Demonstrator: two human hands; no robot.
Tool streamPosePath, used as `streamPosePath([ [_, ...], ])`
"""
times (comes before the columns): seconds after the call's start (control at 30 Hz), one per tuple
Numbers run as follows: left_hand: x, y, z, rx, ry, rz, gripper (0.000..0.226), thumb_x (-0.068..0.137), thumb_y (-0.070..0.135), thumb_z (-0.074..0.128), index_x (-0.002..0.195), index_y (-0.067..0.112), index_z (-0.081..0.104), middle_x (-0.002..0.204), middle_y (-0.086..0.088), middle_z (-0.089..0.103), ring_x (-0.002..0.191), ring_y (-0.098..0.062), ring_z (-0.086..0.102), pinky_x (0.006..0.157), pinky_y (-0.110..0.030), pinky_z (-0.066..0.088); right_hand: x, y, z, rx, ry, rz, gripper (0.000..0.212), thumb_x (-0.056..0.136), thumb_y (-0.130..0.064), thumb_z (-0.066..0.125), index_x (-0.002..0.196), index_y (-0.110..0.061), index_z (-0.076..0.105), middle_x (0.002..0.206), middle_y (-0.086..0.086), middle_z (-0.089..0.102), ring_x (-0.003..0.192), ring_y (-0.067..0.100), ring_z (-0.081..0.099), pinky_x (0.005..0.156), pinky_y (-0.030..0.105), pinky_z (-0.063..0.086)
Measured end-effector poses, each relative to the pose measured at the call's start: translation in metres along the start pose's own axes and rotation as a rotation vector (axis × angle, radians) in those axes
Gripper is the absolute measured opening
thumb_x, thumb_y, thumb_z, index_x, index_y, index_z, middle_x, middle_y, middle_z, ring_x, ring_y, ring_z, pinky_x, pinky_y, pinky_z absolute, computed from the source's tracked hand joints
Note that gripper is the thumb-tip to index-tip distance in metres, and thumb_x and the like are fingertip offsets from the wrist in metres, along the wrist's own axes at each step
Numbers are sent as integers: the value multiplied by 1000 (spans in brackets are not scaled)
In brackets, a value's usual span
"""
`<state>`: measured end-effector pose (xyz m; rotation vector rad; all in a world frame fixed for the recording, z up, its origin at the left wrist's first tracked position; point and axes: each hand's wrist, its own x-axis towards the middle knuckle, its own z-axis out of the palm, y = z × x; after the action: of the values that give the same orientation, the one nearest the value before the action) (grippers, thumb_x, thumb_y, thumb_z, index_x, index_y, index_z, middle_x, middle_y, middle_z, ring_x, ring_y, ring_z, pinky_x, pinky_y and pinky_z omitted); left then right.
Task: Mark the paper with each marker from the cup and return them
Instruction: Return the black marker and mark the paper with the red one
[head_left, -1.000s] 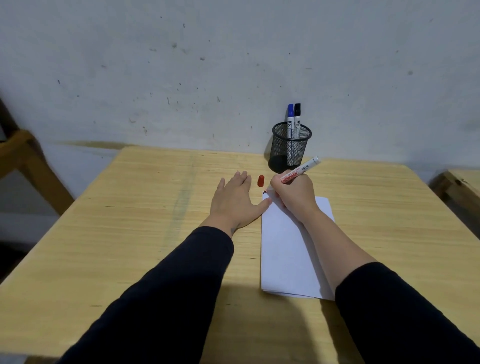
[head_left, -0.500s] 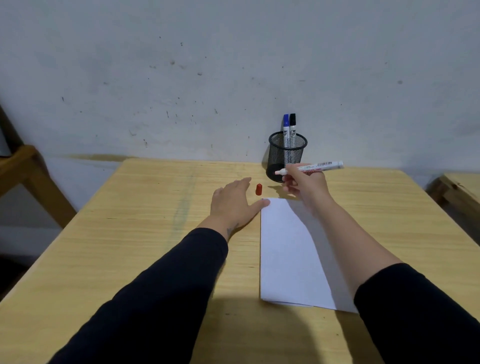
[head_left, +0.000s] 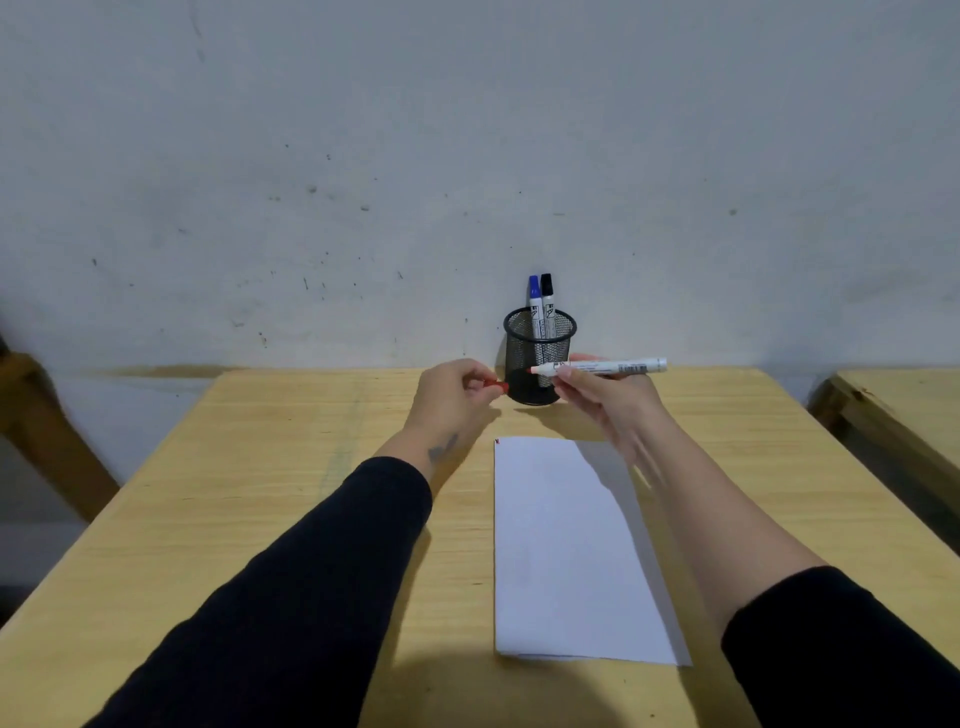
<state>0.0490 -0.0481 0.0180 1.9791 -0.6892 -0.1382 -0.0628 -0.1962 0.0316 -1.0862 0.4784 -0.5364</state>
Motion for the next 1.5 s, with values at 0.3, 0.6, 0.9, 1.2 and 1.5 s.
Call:
streamPosePath([
  [0.3, 7, 33, -19, -363, -11, 62, 15, 85, 3, 65, 91, 16, 70, 73, 6, 67, 69, -4, 60, 61, -14, 54, -8, -29, 9, -15, -93, -59, 14, 80, 9, 67, 88, -2, 64, 88, 15, 68, 83, 23, 68, 86, 31, 57],
  [0.6, 1, 36, -17, -363, -51, 89, 18, 86, 9, 67, 104, 7, 71, 82, -6, 67, 73, -11, 62, 60, -14, 54, -16, -30, 14, -19, -139, -73, 15, 80, 8, 67, 92, 0, 64, 89, 15, 69, 79, 20, 71, 84, 28, 58],
  [0.9, -2, 45, -16, -399, -72, 75, 20, 85, 9, 68, 104, 8, 72, 86, -5, 70, 75, -9, 64, 59, -11, 52, -13, -29, 16, 12, -194, -57, 35, 82, 3, 68, 114, 13, 59, 95, 16, 70, 85, 19, 71, 80, 23, 58],
  [1.2, 2, 47, -11, -369, -43, 57, 15, 83, 5, 69, 98, 6, 73, 75, -5, 65, 67, -11, 60, 67, -17, 56, -10, -22, 18, 16, -176, -55, 25, 81, 5, 67, 105, 6, 62, 89, 14, 70, 80, 18, 72, 84, 26, 58],
  [1.5, 14, 48, -23, -279, 86, 69, 12, 85, 6, 66, 95, 9, 73, 79, -3, 66, 72, -10, 60, 58, -10, 53, -18, -26, 32, -559, -32, -156, 12, 78, -7, 73, 89, -2, 71, 78, 13, 69, 68, 22, 65, 67, 28, 60],
])
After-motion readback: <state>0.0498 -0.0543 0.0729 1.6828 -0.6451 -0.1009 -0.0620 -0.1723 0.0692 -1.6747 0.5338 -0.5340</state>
